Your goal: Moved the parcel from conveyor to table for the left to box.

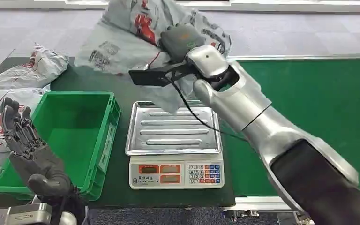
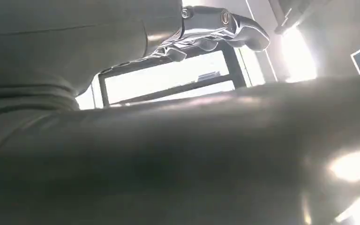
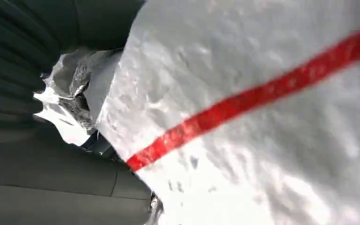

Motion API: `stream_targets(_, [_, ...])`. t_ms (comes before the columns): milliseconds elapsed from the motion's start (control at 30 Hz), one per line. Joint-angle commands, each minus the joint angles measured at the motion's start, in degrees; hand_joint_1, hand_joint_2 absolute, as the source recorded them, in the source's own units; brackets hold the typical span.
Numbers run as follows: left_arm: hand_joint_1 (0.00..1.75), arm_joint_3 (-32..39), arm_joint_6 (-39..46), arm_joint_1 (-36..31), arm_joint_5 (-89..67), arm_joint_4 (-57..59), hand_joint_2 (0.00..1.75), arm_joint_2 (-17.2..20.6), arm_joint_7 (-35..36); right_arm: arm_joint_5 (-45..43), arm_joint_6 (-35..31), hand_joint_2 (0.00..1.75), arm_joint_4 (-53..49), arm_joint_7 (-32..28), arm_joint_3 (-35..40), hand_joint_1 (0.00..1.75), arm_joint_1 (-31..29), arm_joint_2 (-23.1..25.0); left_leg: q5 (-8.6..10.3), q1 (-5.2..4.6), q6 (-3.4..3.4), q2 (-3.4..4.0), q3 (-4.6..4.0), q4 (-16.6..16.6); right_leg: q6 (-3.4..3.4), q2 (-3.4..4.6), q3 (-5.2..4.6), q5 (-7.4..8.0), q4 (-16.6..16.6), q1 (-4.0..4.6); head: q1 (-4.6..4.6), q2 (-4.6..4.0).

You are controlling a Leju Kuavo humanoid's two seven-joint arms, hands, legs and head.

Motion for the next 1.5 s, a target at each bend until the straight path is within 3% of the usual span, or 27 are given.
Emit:
stream_targets(33, [0.00, 1.4, -2.9, -3.0, 0.4, 3.1, 0.00, 1.0, 1.0, -5.9, 14.4, 1.75, 14.5, 2.7, 6.3, 1.75, -23.3, -3.0, 0.04, -0.06, 0.02, -0.10, -0.37, 0.2, -0.06, -0.15, -0.37, -0.03, 0.3, -0.05, 0.00, 0.00])
stream_targets(133, [0.00, 1.4, -3.1, -3.2, 0.3, 3.4, 0.00, 1.1, 1.2, -7.8, 17.0, 1.75, 17.8, 2.7, 6.7, 1.75, -26.0, -2.3, 0.09, -0.10, 0.03, -0.14, -0.43, 0.2, -0.03, -0.17, -0.45, -0.01, 0.3, -0.08, -0.02, 0.00])
stream_targets(367, [0.00, 1.8, -3.3, -2.4, 0.2, 2.6, 0.00, 1.6, 1.1, -20.7, 25.6, 1.75, 23.4, 2.5, 1.3, 1.75, -23.2, -0.5, 0.19, -0.01, -0.03, -0.08, -0.23, 0.0, -0.06, -0.11, -0.21, 0.13, 0.0, 0.03, -0.02, 0.00])
stream_targets(467, [0.00, 1.9, -3.3, -2.4, 0.1, 2.6, 0.00, 1.7, 1.1, -21.4, 25.8, 1.75, 23.4, 2.3, 1.4, 1.75, -22.6, -0.6, 0.20, -0.02, -0.03, -0.09, -0.26, 0.0, -0.07, -0.12, -0.23, 0.13, 0.0, 0.02, 0.00, 0.00])
stream_targets(533, [0.00, 2.1, -3.5, -2.6, -0.4, 2.9, 0.00, 1.9, 1.7, -26.6, 28.9, 1.75, 23.2, 1.4, 1.0, 1.75, -20.6, -0.4, 0.23, 0.00, -0.03, -0.14, -0.23, -0.1, -0.08, -0.16, -0.19, 0.15, -0.1, 0.05, 0.00, 0.00])
stream_targets(567, [0.00, 2.9, -3.4, -1.9, 0.4, 3.0, 0.00, 2.1, 1.4, -36.6, 32.7, 1.75, 18.5, 0.1, 3.4, 1.75, -15.3, -0.8, 0.27, -0.01, -0.03, -0.02, -0.16, -0.1, -0.07, -0.05, -0.14, 0.22, -0.1, 0.04, 0.00, 0.00])
stream_targets(900, [0.00, 3.1, -3.5, -1.6, 1.0, 3.2, 0.00, 2.1, 0.7, -43.9, 31.3, 1.75, 14.2, 2.9, 8.5, 1.75, -14.1, -2.7, 0.23, -0.02, -0.02, -0.06, -0.25, 0.0, -0.05, -0.07, -0.24, 0.21, 0.0, 0.04, -0.02, 0.00])
stream_targets(967, [0.00, 3.1, -3.6, -1.7, 1.8, 3.6, 0.00, 2.6, 0.7, -49.8, 33.0, 1.75, 11.1, 1.5, 10.9, 1.75, -11.7, -4.5, 0.24, -0.01, -0.02, -0.05, -0.23, 0.0, -0.05, -0.06, -0.21, 0.22, -0.1, 0.04, 0.00, 0.00])
stream_targets(1067, [0.00, 2.9, -4.3, -3.5, 2.9, 6.1, 0.00, 2.8, 0.4, -58.5, 28.7, 1.75, 5.3, -0.6, 15.6, 1.75, -4.6, -7.0, 0.32, 0.04, -0.02, -0.12, -0.14, -0.2, -0.06, -0.13, -0.07, 0.30, -0.2, 0.08, -0.04, 0.00])
stream_targets(1200, [0.00, 1.4, -4.6, -6.2, 3.6, 8.2, 0.00, 3.0, 1.1, -65.1, 25.6, 1.75, 11.6, -4.1, 21.1, 1.75, 1.9, -4.5, 0.39, 0.03, -0.04, -0.16, 0.02, -0.3, -0.09, -0.17, 0.07, 0.35, -0.4, 0.08, 0.00, 0.00])
stream_targets(1300, [0.00, 0.7, -4.2, -6.0, 3.9, 8.8, 0.00, 3.3, 1.5, -64.2, 21.7, 1.75, 18.1, -8.3, 25.9, 1.75, 4.9, -2.6, 0.30, 0.05, -0.05, -0.11, 0.01, -0.2, -0.07, -0.12, 0.06, 0.28, -0.3, 0.10, -0.02, 0.00])
stream_targets(1500, [0.00, -0.3, -3.8, -6.2, 3.7, 8.9, 0.00, 3.6, 2.2, -64.0, 23.7, 1.75, 25.1, -7.4, 28.8, 1.75, 9.4, -1.1, 0.34, 0.03, -0.03, -0.23, 0.01, -0.3, -0.08, -0.24, 0.09, 0.27, -0.3, 0.10, 0.00, 0.00])
